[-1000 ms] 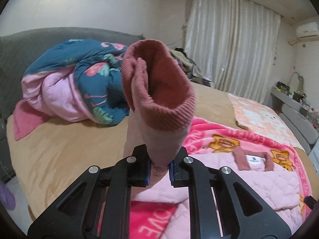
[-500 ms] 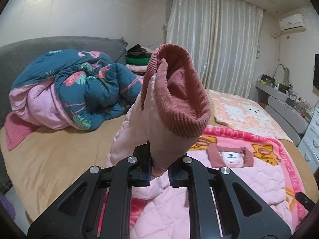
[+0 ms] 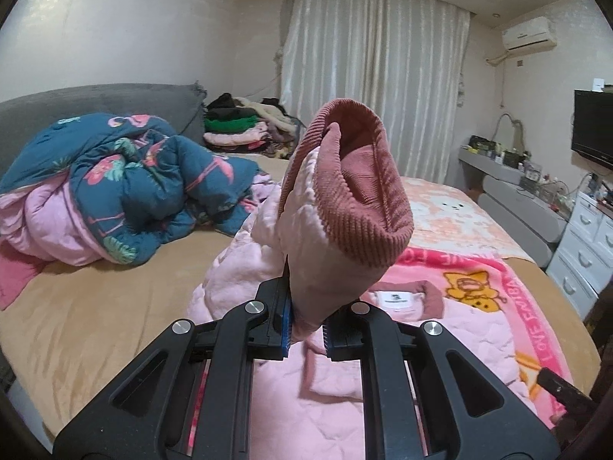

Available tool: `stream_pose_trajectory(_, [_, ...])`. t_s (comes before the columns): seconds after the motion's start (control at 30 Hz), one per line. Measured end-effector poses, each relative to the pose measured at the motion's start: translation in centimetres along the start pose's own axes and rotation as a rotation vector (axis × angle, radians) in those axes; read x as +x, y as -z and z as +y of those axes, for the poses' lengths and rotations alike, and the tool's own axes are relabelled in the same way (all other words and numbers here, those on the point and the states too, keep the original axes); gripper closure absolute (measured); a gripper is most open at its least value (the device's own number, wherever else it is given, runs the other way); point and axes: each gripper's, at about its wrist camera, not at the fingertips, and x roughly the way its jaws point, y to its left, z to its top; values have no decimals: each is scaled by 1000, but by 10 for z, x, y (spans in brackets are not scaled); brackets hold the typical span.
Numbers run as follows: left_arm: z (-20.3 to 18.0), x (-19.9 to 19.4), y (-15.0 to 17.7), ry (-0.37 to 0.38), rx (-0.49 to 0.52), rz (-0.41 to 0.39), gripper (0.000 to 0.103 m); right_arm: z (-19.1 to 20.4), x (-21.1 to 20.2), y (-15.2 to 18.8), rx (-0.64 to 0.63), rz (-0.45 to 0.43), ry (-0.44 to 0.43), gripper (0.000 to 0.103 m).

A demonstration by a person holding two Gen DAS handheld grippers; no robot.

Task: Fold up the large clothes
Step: 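Lift the sleeve with the left gripper, fold it across the jacket front, release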

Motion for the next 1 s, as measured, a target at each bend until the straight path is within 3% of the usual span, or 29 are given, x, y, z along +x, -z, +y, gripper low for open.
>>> stream_pose_trajectory(0.43, [-55,6,14,150,34,50,98,-29,-15,-3,26,-17,38,4])
stream_pose_trajectory(1.0, [-130,44,78,286,158,226,95,-77,-25,1,98,-8,132,4])
